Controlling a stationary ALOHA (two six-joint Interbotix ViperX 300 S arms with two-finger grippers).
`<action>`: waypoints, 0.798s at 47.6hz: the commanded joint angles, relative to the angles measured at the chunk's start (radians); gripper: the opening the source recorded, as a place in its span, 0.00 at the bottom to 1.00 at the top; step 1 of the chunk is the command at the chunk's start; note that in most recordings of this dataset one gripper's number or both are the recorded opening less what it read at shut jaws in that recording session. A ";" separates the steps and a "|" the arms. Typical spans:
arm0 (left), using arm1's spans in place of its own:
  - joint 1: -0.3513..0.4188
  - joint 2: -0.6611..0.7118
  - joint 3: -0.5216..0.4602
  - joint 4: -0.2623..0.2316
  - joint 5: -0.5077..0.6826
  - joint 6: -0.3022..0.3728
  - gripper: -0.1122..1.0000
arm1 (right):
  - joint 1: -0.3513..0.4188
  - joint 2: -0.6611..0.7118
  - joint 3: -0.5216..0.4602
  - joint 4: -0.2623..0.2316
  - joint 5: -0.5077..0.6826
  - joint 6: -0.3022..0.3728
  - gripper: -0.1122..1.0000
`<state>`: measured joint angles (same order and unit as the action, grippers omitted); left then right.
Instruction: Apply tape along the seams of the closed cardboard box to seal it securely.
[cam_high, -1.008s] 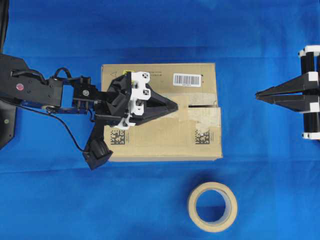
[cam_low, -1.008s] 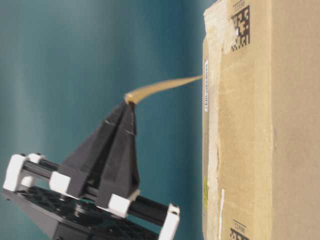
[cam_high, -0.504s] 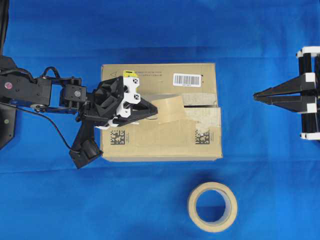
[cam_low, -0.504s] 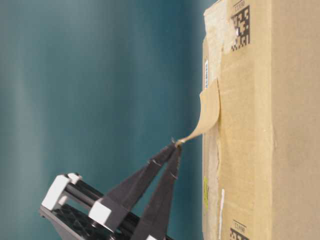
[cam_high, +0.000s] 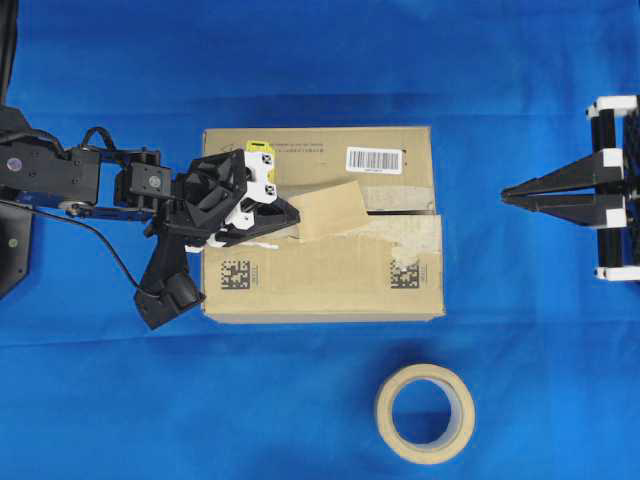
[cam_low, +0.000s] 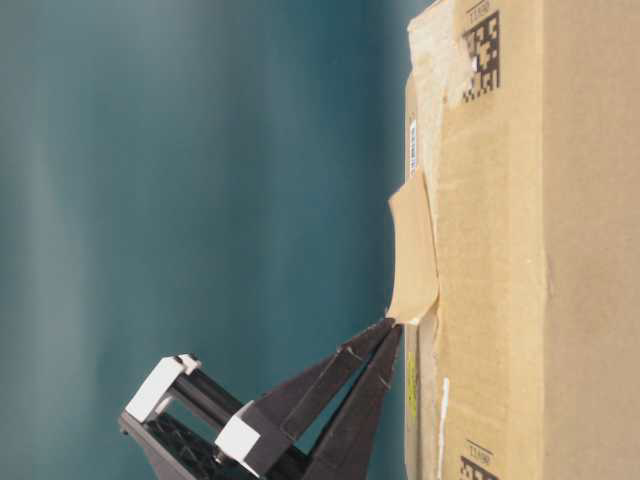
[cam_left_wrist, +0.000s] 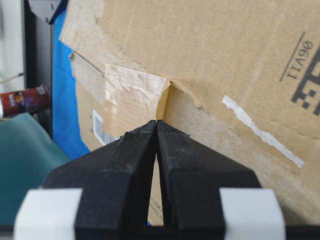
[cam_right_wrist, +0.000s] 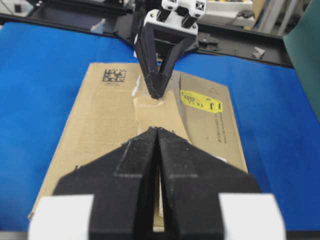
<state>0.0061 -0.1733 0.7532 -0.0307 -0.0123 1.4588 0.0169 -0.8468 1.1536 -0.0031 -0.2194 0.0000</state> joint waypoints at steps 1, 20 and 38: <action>0.002 -0.018 -0.009 0.002 0.005 -0.002 0.11 | -0.003 0.003 -0.014 -0.002 -0.009 0.002 0.13; 0.002 -0.015 -0.012 0.002 0.014 -0.002 0.11 | -0.002 0.221 -0.107 0.002 -0.143 0.006 0.60; 0.002 -0.014 -0.014 0.002 0.014 -0.003 0.11 | -0.038 0.508 -0.305 0.002 -0.167 0.006 0.61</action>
<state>0.0061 -0.1749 0.7532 -0.0307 0.0046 1.4588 -0.0138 -0.3666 0.8989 -0.0031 -0.3743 0.0046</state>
